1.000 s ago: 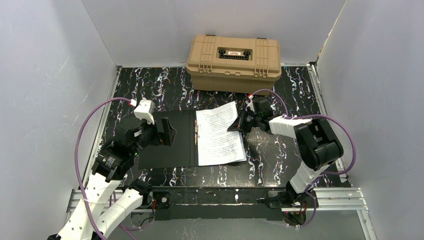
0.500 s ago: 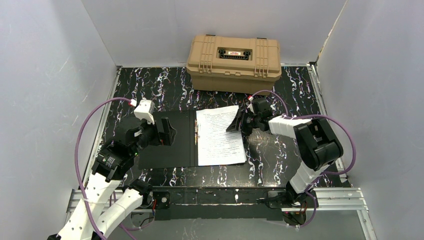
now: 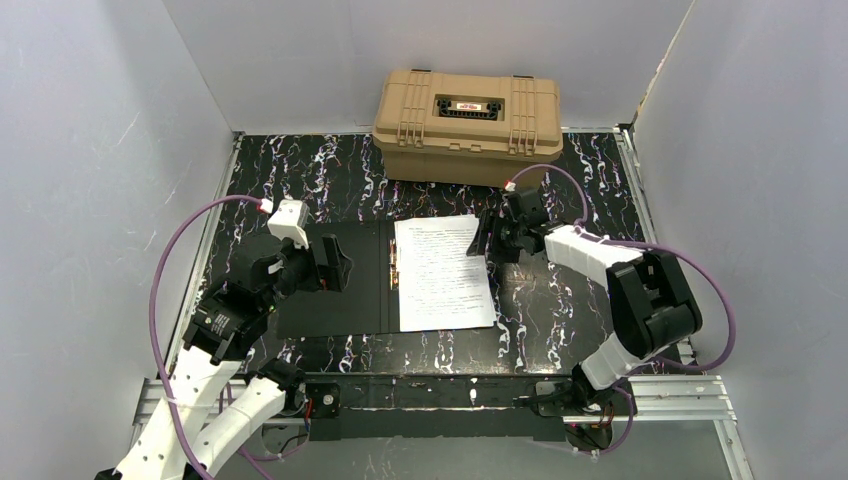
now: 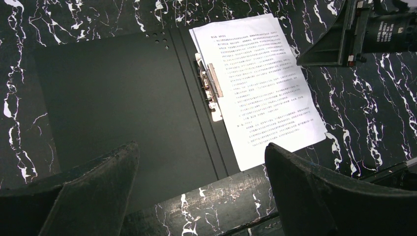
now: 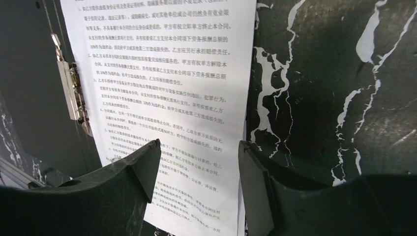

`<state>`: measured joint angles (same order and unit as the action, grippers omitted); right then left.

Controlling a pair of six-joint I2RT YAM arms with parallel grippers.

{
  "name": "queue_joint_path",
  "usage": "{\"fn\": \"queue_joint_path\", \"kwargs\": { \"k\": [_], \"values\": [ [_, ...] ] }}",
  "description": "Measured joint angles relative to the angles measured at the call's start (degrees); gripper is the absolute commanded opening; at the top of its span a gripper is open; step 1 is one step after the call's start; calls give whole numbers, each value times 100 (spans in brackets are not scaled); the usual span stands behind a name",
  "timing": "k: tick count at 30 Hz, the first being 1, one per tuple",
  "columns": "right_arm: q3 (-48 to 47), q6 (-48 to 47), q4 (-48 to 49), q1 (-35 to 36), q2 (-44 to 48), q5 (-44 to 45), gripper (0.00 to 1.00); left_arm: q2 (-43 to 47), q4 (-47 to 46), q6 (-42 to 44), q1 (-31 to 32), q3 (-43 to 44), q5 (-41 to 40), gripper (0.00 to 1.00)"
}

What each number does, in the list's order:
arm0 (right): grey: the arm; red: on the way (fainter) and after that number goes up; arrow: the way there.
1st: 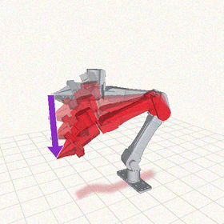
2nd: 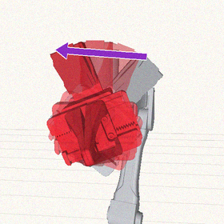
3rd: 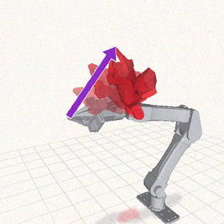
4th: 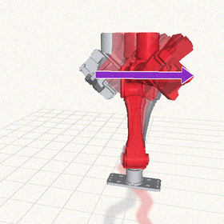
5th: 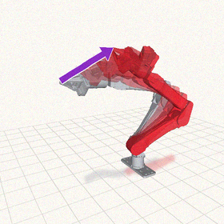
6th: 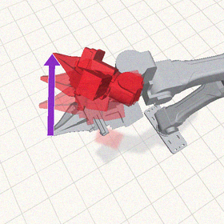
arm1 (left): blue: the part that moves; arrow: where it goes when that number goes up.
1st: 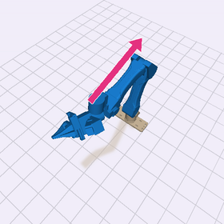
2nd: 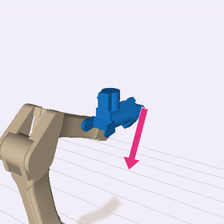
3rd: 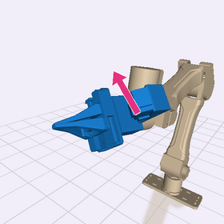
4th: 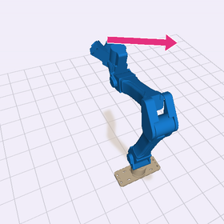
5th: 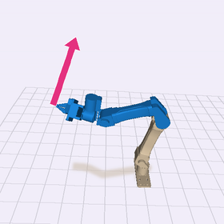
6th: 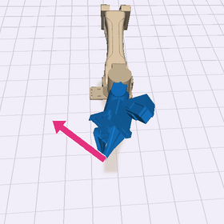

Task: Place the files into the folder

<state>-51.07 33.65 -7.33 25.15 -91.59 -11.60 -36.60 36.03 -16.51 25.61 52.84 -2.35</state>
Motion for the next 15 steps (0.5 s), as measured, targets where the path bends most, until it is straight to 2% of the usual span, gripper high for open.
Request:
{"fn": "queue_joint_path", "kwargs": {
  "k": [5,15],
  "values": [
    [-299,-195,-328,192,216,361,68,28,0,0,0,0,0,98],
    [-682,-83,-321,894,240,507,63,44,2,-17,0,0,70,98]
  ]
}}
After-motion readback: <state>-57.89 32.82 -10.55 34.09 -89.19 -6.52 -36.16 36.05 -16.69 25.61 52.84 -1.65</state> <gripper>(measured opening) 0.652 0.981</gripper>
